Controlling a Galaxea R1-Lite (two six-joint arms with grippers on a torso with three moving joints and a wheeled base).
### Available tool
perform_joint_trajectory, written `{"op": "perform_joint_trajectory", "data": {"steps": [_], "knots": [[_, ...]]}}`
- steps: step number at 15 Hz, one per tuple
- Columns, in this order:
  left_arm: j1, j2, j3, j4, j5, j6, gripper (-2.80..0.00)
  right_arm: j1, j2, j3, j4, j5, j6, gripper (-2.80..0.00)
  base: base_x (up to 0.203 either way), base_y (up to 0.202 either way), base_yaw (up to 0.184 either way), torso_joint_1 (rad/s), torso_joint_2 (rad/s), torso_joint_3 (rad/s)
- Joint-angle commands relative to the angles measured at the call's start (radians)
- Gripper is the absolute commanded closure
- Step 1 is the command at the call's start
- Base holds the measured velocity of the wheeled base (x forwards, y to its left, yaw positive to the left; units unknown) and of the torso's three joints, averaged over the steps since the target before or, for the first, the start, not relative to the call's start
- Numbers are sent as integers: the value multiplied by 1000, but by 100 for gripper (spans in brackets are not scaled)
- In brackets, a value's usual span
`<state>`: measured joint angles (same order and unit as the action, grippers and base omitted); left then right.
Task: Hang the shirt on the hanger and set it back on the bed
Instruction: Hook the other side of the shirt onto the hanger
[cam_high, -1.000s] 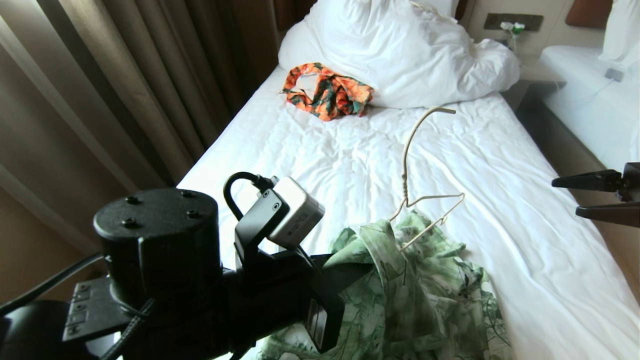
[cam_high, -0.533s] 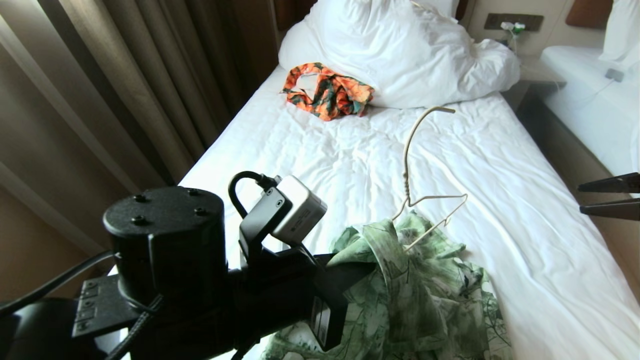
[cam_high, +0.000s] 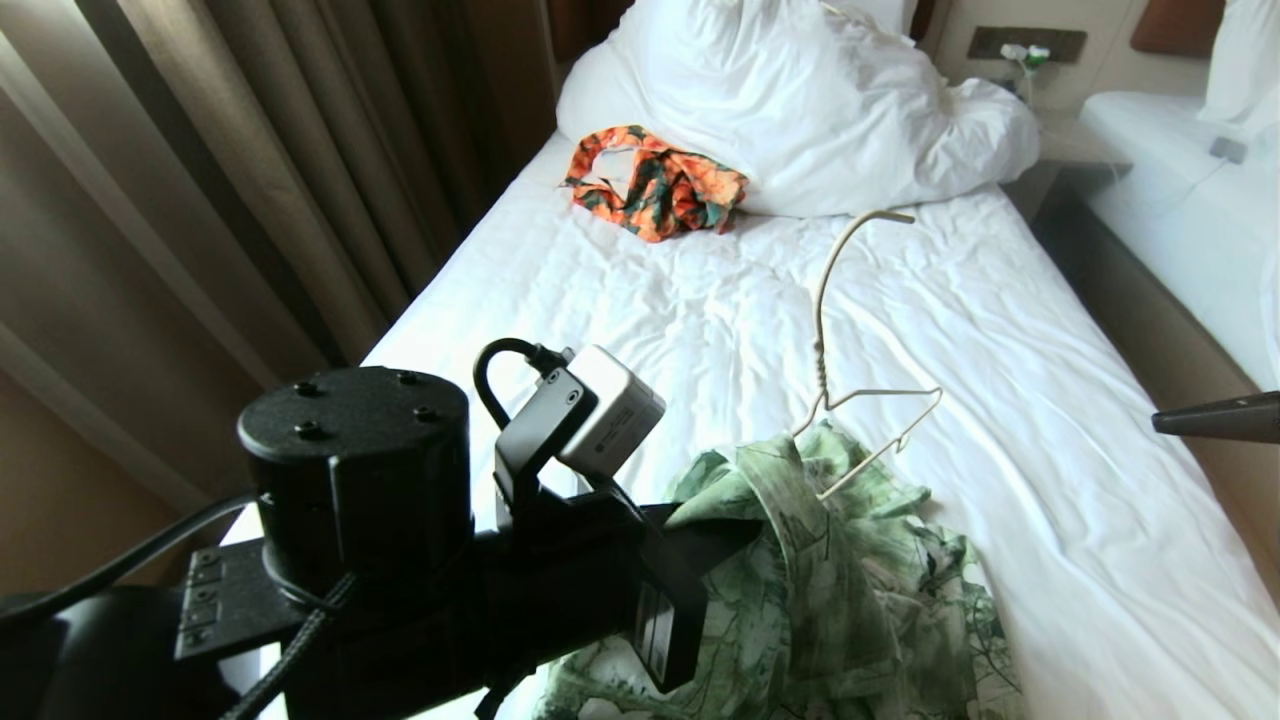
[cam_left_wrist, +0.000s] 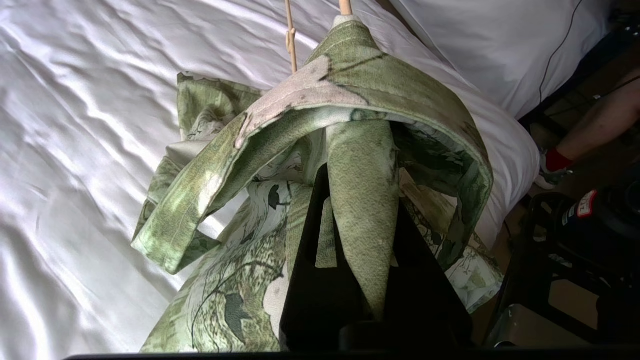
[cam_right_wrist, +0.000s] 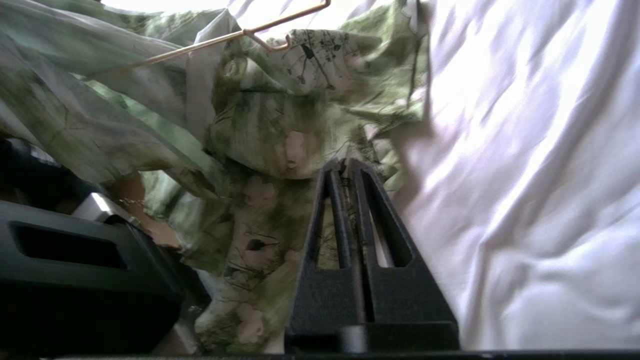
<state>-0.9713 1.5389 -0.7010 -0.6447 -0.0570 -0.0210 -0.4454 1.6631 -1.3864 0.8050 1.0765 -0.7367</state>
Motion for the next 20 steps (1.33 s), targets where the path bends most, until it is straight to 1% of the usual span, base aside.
{"op": "perform_joint_trajectory", "data": {"steps": [1,4,6,8,9,10,11,12,13,14,15,16,18,20], "knots": [[-1,-2,-4,-4,0,-5,0,46,36,4,3,-17,77,0,0,0,0,0,0,0],[-7,-14,-22,-3,3,-4,0,94,79,-3,-32,-22,103,0,0,0,0,0,0,0],[-9,-27,-37,-1,5,-2,0,162,122,-3,-95,-42,136,0,0,0,0,0,0,0],[-9,-40,-45,0,5,-3,0,246,126,-2,-131,-160,177,0,0,0,0,0,0,0],[-11,-47,-49,0,3,-4,0,289,123,-2,-140,-203,197,0,0,0,0,0,0,0],[-16,-49,-56,0,2,-4,0,323,117,-4,-144,-219,236,0,0,0,0,0,0,0],[-23,-51,-58,0,2,-5,0,342,113,-18,-146,-224,306,0,0,0,0,0,0,0],[-27,-51,-58,1,2,-5,0,358,112,-55,-147,-225,415,0,0,0,0,0,0,0],[-27,-51,-57,1,0,-5,0,373,112,-92,-148,-224,547,0,0,0,0,0,0,0],[-27,-51,-57,2,0,-5,0,389,111,-117,-150,-224,635,0,0,0,0,0,0,0],[-27,-46,-59,2,0,-4,0,409,90,-111,-152,-221,673,0,0,0,0,0,0,0],[-27,-41,-61,2,0,-4,0,430,76,-72,-154,-218,685,0,0,0,0,0,0,0],[-27,-27,-64,0,0,-4,0,488,45,3,-161,-193,696,0,0,0,0,0,0,0],[-27,-19,-70,0,0,-4,0,527,32,79,-228,-180,700,0,0,0,0,0,0,0]]}}
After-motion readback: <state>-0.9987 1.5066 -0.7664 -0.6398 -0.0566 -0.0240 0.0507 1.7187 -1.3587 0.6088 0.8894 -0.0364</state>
